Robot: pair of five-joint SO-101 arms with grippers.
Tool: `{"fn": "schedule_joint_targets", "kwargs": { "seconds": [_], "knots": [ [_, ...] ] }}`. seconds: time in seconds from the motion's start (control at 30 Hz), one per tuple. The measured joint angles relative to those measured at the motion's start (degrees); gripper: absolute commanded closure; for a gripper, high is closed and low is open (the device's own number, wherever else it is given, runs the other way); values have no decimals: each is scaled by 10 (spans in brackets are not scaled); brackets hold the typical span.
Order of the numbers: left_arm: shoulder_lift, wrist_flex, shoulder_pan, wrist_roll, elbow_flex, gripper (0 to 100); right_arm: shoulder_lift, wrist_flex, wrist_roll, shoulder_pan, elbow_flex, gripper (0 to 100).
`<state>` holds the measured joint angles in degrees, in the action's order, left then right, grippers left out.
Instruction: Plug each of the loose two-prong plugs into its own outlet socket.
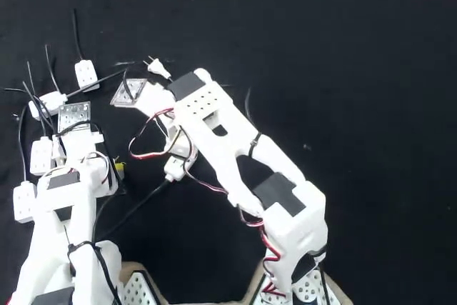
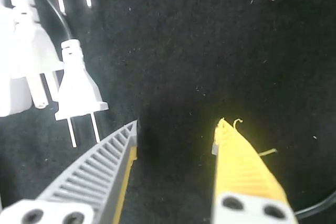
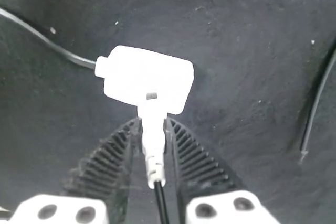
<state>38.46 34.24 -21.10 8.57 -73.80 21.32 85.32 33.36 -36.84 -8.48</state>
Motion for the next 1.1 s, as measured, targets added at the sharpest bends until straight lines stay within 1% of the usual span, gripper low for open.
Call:
{"fn": "schedule_joint_targets", "kwargs": {
  "seconds": [0.13,0.3,0.43,0.53,0.8,0.9,1.1],
  "knots": [
    [0,0,0,0,0,762,20,59,-12,0,-50,988],
    [0,0,0,0,0,762,94,121,-37,0,-147,988],
    [0,0,0,0,0,762,158,138,-40,0,-222,988],
    [0,0,0,0,0,762,173,139,-40,0,-260,988],
    [0,0,0,0,0,762,174,139,-32,11,-273,988],
    [0,0,0,0,0,762,174,139,-14,24,-275,988],
    [0,0,0,0,0,762,174,139,22,25,-275,988]
  ]
}}
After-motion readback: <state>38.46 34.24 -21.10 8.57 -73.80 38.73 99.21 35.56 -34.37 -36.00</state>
